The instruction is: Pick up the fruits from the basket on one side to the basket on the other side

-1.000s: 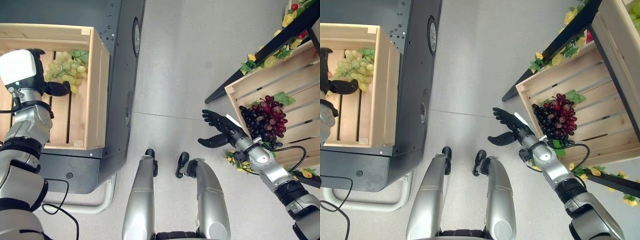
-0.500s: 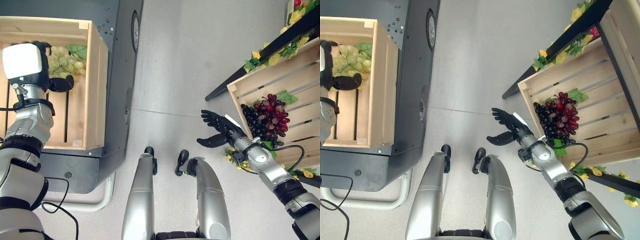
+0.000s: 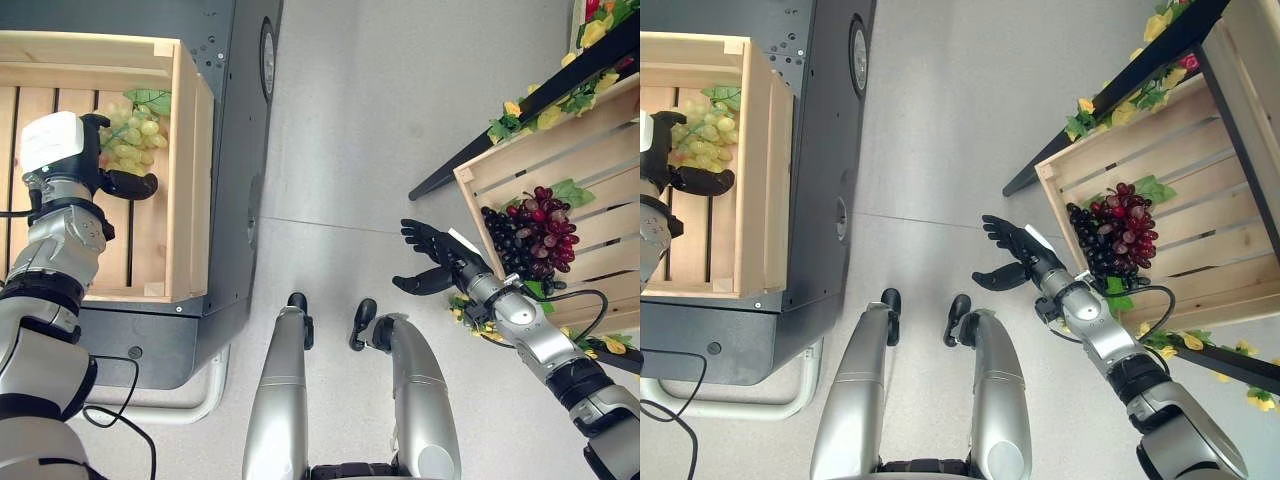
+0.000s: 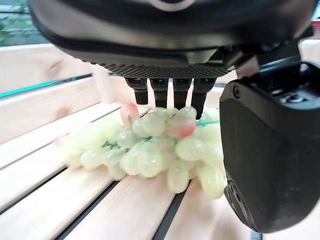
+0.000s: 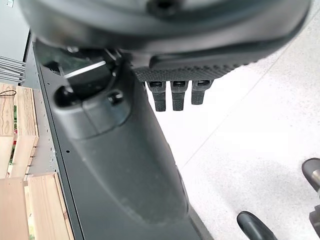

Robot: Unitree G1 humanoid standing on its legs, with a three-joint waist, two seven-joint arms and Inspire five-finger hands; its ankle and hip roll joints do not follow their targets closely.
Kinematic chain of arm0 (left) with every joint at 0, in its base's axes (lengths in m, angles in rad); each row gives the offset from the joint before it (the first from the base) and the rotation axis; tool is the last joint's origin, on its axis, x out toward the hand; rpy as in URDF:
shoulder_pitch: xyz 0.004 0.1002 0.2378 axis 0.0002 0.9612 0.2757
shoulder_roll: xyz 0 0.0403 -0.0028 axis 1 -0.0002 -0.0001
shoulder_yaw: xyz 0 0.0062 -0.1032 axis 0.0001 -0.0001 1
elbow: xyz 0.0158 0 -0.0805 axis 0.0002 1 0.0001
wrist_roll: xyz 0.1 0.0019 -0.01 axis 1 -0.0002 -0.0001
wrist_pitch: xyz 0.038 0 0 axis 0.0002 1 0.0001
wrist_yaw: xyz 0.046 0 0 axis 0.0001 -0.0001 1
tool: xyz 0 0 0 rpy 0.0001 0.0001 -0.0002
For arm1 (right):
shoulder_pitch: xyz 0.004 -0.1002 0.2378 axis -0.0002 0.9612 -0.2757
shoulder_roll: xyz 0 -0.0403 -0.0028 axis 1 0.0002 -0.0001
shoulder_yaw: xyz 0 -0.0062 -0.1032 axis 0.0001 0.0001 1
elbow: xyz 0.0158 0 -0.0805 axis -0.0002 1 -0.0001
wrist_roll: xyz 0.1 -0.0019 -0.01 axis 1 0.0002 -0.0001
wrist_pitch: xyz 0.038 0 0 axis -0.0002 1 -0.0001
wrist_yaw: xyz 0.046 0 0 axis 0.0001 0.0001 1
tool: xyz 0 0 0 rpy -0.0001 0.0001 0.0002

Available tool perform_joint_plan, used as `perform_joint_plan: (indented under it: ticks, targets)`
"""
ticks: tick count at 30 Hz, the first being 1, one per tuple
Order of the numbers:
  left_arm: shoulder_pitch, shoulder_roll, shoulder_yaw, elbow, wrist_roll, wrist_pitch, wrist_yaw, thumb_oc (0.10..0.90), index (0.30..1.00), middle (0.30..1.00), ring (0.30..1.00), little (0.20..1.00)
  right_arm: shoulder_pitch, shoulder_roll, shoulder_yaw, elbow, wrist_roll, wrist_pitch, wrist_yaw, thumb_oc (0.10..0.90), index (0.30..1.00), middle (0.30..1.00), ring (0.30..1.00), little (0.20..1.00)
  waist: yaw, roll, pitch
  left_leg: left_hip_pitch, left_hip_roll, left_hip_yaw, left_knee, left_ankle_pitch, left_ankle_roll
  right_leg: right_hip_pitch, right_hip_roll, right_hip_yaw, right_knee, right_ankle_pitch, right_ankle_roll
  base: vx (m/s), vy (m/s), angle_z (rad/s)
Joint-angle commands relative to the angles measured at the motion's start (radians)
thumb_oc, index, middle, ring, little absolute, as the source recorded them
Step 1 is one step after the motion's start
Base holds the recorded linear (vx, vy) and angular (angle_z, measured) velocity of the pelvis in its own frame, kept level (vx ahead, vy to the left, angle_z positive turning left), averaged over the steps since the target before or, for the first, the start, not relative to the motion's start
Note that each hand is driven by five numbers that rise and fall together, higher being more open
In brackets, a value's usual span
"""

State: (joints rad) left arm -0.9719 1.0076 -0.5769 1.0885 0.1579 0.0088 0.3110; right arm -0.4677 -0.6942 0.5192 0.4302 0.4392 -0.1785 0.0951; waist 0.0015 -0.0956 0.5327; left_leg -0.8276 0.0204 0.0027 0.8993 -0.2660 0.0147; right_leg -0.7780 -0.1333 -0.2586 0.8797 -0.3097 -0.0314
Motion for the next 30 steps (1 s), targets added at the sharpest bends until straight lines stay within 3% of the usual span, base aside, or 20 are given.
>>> perform_joint_plan:
  ticks: [1,10,11,12,16,20,24,30]
  targets:
    - [-0.072,0.069,0.055,0.088,-0.005,0.077,-0.008,0.800,0.900,0.900,0.900,0.900,0.000,-0.025,-0.062,-0.091,0.036,-0.079,-0.017,0.800,0.900,0.900,0.900,0.900,0.019,-0.019,-0.013,0.101,-0.025,0.082,-0.117,-0.012,0.067,0.086,0.023,0.029,-0.048,0.035,0.001,0.00,-0.042,0.00]
    - [-0.083,0.057,0.029,0.192,-0.018,0.074,-0.106,0.800,0.900,0.900,0.900,0.900,-0.019,-0.030,-0.048,-0.114,0.061,-0.078,-0.012,0.800,0.900,0.900,0.900,0.900,0.009,-0.029,-0.013,0.095,-0.021,0.076,-0.106,-0.013,0.068,0.082,0.032,0.033,-0.032,0.018,-0.009,0.00,0.000,0.00]
    - [-0.074,0.054,0.037,0.189,-0.045,0.060,-0.156,0.668,0.702,0.702,0.702,0.702,-0.019,-0.030,-0.048,-0.116,0.066,-0.080,-0.011,0.800,0.900,0.900,0.900,0.900,0.008,-0.030,-0.013,0.090,-0.020,0.075,-0.102,-0.013,0.066,0.079,0.033,0.032,-0.029,0.017,-0.009,-0.02,-0.036,-0.01]
    - [-0.064,0.047,0.042,0.181,-0.082,0.046,-0.226,0.400,0.300,0.300,0.300,0.300,-0.021,-0.028,-0.047,-0.122,0.070,-0.077,-0.015,0.800,0.900,0.900,0.900,0.900,0.008,-0.032,-0.013,0.091,-0.018,0.075,-0.105,-0.011,0.067,0.078,0.035,0.033,-0.029,0.018,-0.009,-0.02,-0.035,0.00]
    - [-0.027,0.040,0.074,0.117,-0.111,-0.030,-0.217,0.400,0.300,0.300,0.300,0.300,-0.012,-0.033,-0.056,-0.159,0.066,-0.056,-0.019,0.800,0.900,0.900,0.900,0.900,0.013,-0.031,-0.013,0.100,-0.019,0.071,-0.120,-0.006,0.066,0.084,0.038,0.034,-0.029,0.014,-0.010,0.00,0.000,0.00]
    - [-0.057,0.049,0.067,0.123,-0.170,-0.106,-0.178,0.400,0.300,0.300,0.300,0.300,-0.005,-0.028,-0.051,-0.135,0.067,-0.094,-0.017,0.800,0.900,0.900,0.900,0.900,0.012,-0.032,-0.013,0.114,-0.017,0.072,-0.121,-0.011,0.070,0.098,0.035,0.032,-0.030,0.008,-0.012,0.00,0.000,0.00]
    - [-0.052,0.055,0.099,0.094,-0.220,-0.114,-0.157,0.400,0.300,0.300,0.300,0.300,0.002,-0.013,-0.060,-0.132,0.066,-0.096,-0.019,0.800,0.900,0.900,0.900,0.900,0.018,-0.029,-0.013,0.139,-0.019,0.069,-0.128,-0.014,0.068,0.123,0.035,0.034,-0.038,0.004,-0.011,0.00,-0.052,0.02]
    - [-0.004,0.064,0.213,0.085,-0.402,-0.159,-0.122,0.400,0.300,0.300,0.300,0.300,0.030,0.011,-0.077,-0.150,0.071,-0.076,-0.011,0.800,0.900,0.900,0.900,0.900,0.027,-0.017,-0.013,0.227,-0.028,0.066,-0.161,-0.015,0.066,0.206,0.027,0.039,-0.065,-0.005,-0.011,0.01,-0.029,0.00]
